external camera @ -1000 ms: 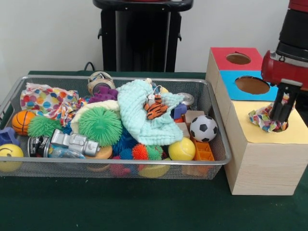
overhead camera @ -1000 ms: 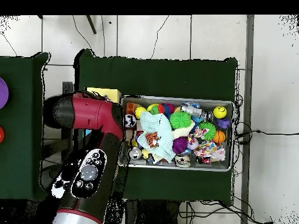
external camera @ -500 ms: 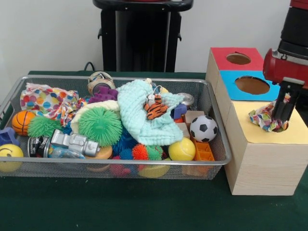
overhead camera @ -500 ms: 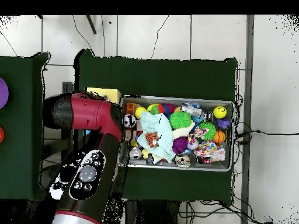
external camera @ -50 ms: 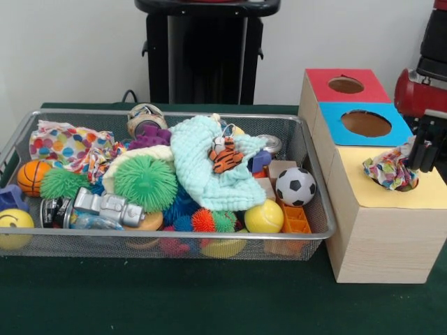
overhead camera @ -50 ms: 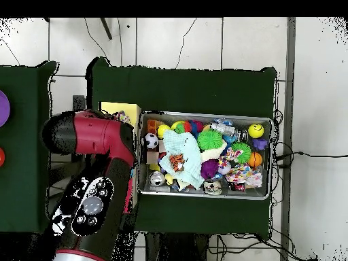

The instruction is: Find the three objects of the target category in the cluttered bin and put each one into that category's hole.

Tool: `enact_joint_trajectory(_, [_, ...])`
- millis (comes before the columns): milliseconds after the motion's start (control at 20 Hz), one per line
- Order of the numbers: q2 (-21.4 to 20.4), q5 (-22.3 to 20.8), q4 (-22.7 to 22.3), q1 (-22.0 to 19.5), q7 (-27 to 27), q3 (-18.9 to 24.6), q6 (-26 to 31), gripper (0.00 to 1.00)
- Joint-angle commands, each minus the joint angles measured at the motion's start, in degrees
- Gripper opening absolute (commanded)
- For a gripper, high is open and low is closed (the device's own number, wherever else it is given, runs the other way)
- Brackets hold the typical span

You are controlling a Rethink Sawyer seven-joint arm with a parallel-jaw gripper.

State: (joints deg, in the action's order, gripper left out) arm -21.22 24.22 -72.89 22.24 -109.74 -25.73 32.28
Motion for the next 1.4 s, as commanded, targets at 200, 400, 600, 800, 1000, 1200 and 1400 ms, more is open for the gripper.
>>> enact_joint_trajectory(200, [0.92, 1.88, -7.75, -1.25, -15.08, 4.55, -0.11, 0.0])
enact_joint_trajectory(400, [0.87, 1.92, -7.48, -1.64, -14.67, 4.68, 0.03, 0.0])
enact_joint_trajectory(600, [-0.07, 1.92, -7.27, -1.75, -14.32, 4.35, 1.89, 0.0])
enact_joint_trajectory(800, [-1.17, 2.15, -7.34, -1.63, -14.5, 4.15, 3.16, 0.0])
enact_joint_trajectory(1000, [-1.75, 2.46, -7.59, -2.05, -14.35, 4.4, 3.42, 0.0])
enact_joint_trajectory(1200, [-2.95, 2.31, -8.12, -1.99, -13.85, 4.26, 4.62, 0.0])
enact_joint_trajectory(1400, [-3.46, 1.88, -7.93, -2.29, -13.15, 4.13, 5.14, 0.0])
